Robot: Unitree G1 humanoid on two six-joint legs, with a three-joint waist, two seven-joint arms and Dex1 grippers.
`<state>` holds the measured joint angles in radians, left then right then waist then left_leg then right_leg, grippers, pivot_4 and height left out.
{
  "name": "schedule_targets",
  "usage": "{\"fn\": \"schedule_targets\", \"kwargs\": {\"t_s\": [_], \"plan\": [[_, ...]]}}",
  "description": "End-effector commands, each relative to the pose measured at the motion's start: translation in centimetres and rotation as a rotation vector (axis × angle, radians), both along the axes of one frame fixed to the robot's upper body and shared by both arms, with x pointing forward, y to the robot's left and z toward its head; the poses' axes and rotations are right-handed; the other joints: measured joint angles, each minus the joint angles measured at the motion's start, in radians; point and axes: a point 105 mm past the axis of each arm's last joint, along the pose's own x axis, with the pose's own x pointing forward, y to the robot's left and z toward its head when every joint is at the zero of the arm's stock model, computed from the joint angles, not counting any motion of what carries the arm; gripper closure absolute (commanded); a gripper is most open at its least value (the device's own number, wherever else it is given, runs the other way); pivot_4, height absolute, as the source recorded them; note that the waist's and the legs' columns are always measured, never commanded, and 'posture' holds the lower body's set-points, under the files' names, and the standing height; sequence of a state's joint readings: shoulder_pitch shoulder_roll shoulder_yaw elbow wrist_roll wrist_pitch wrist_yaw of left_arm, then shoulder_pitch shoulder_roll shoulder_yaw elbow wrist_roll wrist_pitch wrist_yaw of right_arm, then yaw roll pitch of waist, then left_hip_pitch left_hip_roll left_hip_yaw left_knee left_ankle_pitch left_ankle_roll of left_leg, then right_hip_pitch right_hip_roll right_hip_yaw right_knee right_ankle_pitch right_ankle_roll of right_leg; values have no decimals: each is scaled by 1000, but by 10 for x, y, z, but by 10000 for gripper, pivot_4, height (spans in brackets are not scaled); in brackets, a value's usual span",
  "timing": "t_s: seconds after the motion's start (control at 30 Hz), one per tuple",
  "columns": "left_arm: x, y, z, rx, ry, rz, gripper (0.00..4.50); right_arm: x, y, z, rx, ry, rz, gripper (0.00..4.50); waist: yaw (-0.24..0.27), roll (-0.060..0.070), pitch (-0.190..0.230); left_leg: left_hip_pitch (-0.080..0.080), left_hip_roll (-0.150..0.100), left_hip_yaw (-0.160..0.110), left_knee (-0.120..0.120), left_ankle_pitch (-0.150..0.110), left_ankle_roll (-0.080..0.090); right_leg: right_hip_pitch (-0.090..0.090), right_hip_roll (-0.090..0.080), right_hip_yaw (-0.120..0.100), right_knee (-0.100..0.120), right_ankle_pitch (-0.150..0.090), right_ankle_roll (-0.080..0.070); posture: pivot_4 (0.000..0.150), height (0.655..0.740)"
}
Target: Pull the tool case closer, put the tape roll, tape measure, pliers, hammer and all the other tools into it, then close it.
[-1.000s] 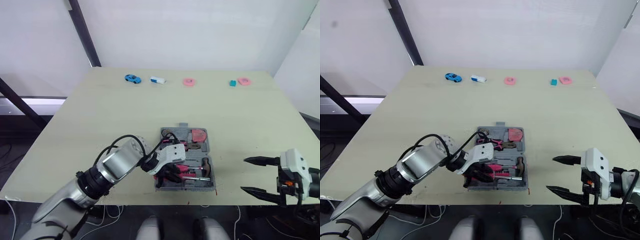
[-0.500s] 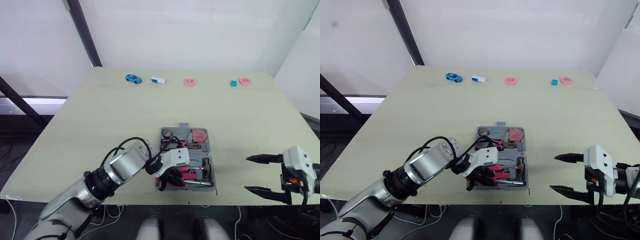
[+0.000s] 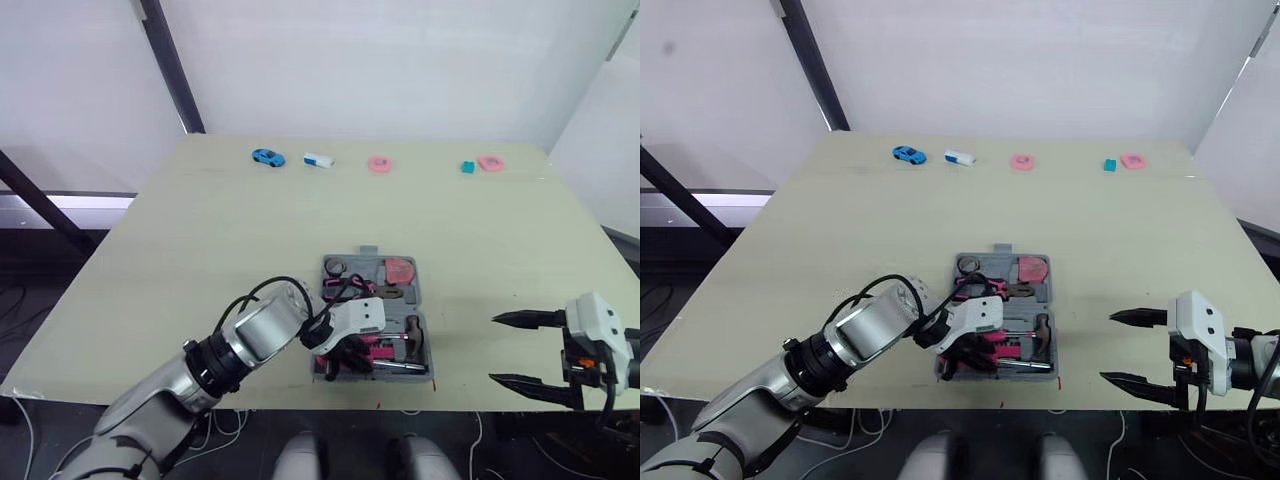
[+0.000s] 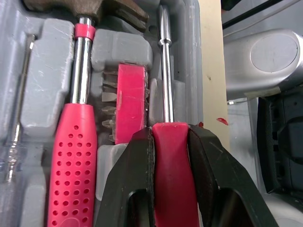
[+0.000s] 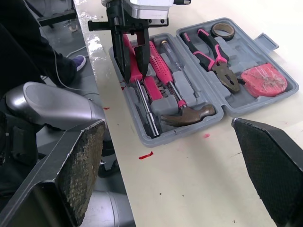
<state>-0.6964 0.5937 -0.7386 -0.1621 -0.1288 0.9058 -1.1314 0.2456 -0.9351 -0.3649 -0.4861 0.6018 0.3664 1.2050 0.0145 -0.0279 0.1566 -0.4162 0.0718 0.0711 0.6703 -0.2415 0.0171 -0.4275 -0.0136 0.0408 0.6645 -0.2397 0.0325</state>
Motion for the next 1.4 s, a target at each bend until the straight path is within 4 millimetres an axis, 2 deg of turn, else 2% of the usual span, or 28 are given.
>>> {"fn": "schedule_targets", "kwargs": {"t_s": [0.03, 0.13, 0.2, 0.23, 0.27, 0.3, 0.43, 0.57, 0.67, 0.77, 0.9, 0.93, 1.13, 1.23, 1.4], "plan": [[-3, -7, 3, -15, -17, -48, 39230, -1, -1, 10, -6, -44, 2, 0, 0, 0, 0, 0, 0, 0, 0, 0, 0, 0, 0, 0, 0, 0, 0, 1500, 7400], [-2, -8, 1, -13, -25, -53, 39230, -1, 0, 10, -6, -43, 4, 0, 0, 0, 0, 0, 0, 0, 0, 0, 0, 0, 0, 0, 0, 0, 0, 1500, 7400], [-1, -8, 2, -15, -35, -61, 28805, -1, 0, 10, -6, -43, 6, 0, 0, 0, 0, 0, 0, 0, 0, 0, 0, 0, 0, 0, 0, 0, 0, 1500, 7400], [0, -7, 3, -19, -40, -63, 26410, -1, 0, 11, -6, -43, 6, 0, 0, 0, 0, 0, 0, 0, 0, 0, 0, 0, 0, 0, 0, 0, 0, 1500, 7400], [0, -7, 4, -22, -42, -63, 21929, -1, 0, 11, -5, -43, 6, 0, 0, 0, 0, 0, 0, 0, 0, 0, 0, 1, 0, 0, 0, 0, 0, 1500, 7400], [1, -7, 5, -25, -49, -62, 14474, -1, 0, 11, -6, -43, 6, 0, 0, 0, 0, 0, 0, 0, 0, 0, 0, 1, 0, 0, 0, 0, 0, 1500, 7400], [6, 1, 21, -94, -72, -72, 14474, -1, 1, 10, -6, -42, 9, 0, -1, 1, 0, 0, 0, -1, 0, 0, 0, 1, 1, 1, 0, 0, 0, 1500, 7400], [1, 7, 39, -269, -40, -86, 14474, 1, 3, 9, -2, -44, 12, 0, -6, 1, -1, 1, 0, -1, 0, 0, 0, 1, 2, 2, 1, 0, 0, 1500, 7400], [4, 15, 37, -336, -33, -48, 14474, 2, 4, 9, 1, -44, 14, 0, -3, 1, -1, 1, 0, -1, 0, 0, 0, 1, 2, 1, 1, 0, 0, 1500, 7400], [-1, 19, 33, -419, -20, -56, 22128, 3, 4, 8, 3, -43, 17, 0, -1, 1, -1, 1, 0, -1, 0, 0, 0, 1, 1, 1, 1, 0, 0, 1500, 7400], [0, 20, 21, -456, -75, -74, 41892, 4, 5, 8, 6, -44, 19, 0, 0, 1, -1, 1, 0, -1, 0, 0, 0, 1, 1, 1, 1, 1, -1, 1500, 7400], [0, 20, 17, -456, -86, -85, 44863, 4, 4, 8, 6, -44, 19, 0, 1, 1, -1, 1, 0, -1, 0, 0, 0, 1, 1, 1, 1, 1, -2, 1500, 7400], [1, 14, -5, -424, -114, -105, 44863, 3, 4, 10, 2, -43, 19, 0, -1, 1, -1, 1, 0, 0, 0, 0, 0, 1, 1, 1, 1, 2, -2, 1500, 7400], [-2, 22, -30, -317, -112, -130, 44863, 2, 5, 10, 2, -42, 22, 0, -2, 1, -1, 1, 0, -1, 0, 0, 0, 1, 1, 1, 1, 3, 0, 1500, 7400], [-19, 41, -64, -165, -95, -209, 44863, 2, 10, 9, 8, -36, 32, 0, -3, 2, -4, 2, 0, -1, 0, 0, 0, 2, 2, 2, 0, 4, 0, 1500, 7400]]}}
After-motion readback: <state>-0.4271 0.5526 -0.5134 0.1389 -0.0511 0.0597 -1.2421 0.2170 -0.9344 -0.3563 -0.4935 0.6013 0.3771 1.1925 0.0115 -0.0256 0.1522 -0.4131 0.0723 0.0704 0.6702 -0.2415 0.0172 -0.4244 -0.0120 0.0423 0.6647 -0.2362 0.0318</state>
